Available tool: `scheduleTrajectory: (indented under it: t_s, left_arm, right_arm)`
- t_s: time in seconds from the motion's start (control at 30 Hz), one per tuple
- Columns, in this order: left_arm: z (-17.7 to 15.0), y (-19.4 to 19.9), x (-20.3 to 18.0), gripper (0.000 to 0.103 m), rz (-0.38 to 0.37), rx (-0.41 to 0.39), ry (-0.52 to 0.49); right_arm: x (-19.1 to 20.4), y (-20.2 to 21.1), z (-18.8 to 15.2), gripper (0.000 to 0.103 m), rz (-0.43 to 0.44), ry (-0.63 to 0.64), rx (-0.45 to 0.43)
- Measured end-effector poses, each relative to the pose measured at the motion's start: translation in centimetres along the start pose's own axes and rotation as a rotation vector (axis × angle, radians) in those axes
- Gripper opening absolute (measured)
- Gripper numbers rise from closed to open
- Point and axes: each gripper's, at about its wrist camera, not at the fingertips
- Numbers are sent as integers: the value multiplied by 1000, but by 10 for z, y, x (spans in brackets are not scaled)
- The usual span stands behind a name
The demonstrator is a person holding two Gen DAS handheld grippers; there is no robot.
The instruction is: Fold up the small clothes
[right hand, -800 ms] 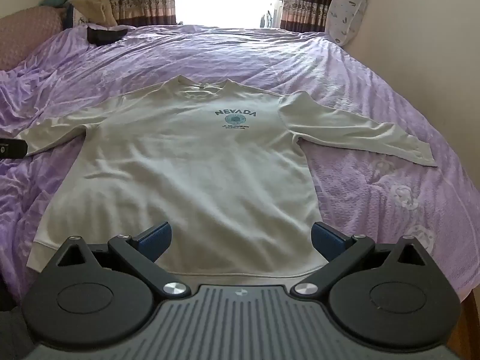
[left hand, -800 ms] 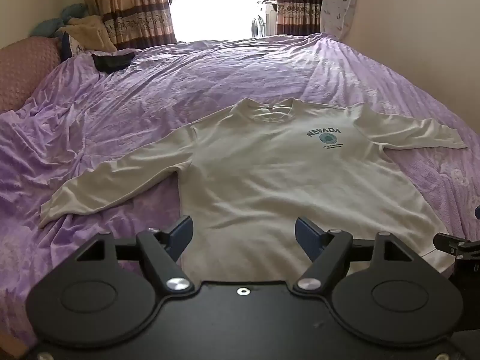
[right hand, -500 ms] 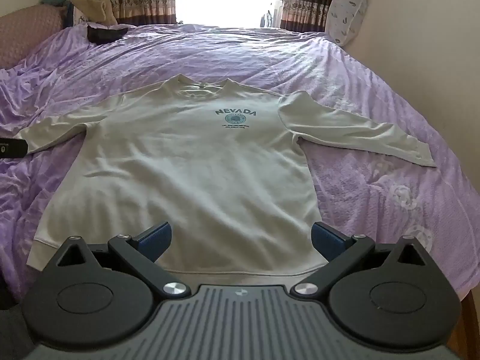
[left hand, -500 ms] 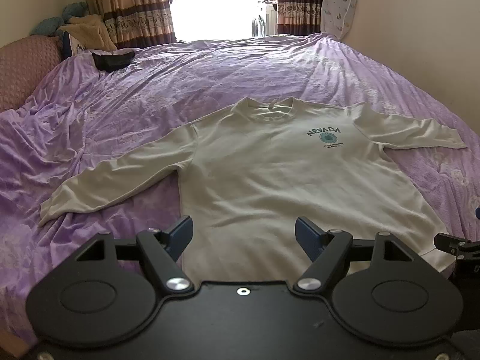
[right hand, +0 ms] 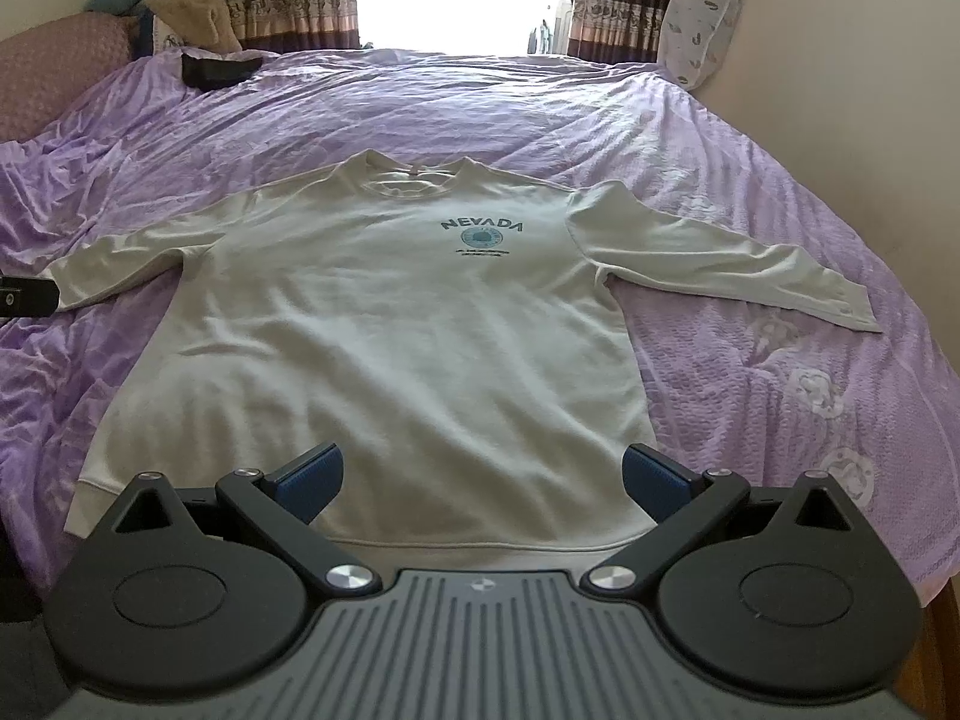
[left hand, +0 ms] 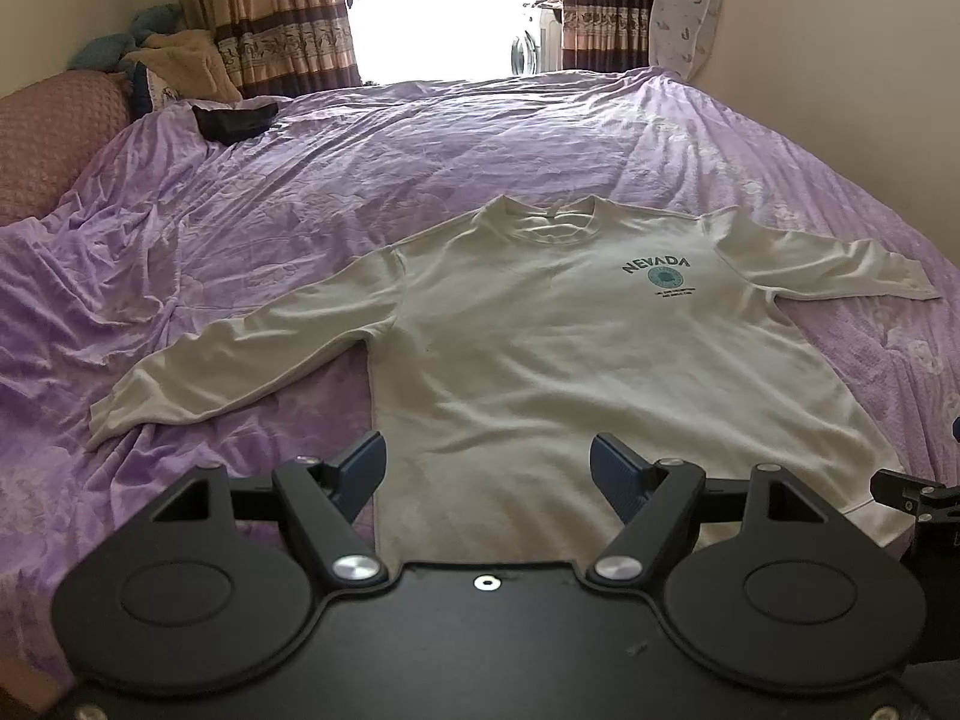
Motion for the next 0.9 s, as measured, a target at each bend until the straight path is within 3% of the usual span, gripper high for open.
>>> scheduleTrajectory:
  t_s: [0.23, 0.4, 0.9]
  left_arm:
    - [-1, -1, 0, 77, -12, -86, 11]
    - [0, -3, 0, 77, -13, -39, 5]
    - [0, -9, 2, 77, -21, -5, 7]
  right_arm:
    - [1, 0, 0, 103, -2, -4, 1]
    - [-1, 0, -1, 103, -4, -6, 5]
    - [0, -8, -4, 103, 10, -11, 19]
Point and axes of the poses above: each gripper's, at about its wrist camera, not at the fingertips, and y roughly against the way its jaws point, x to its left, z to its top, and after that the axes turned 6 degrees about -x, right-handed
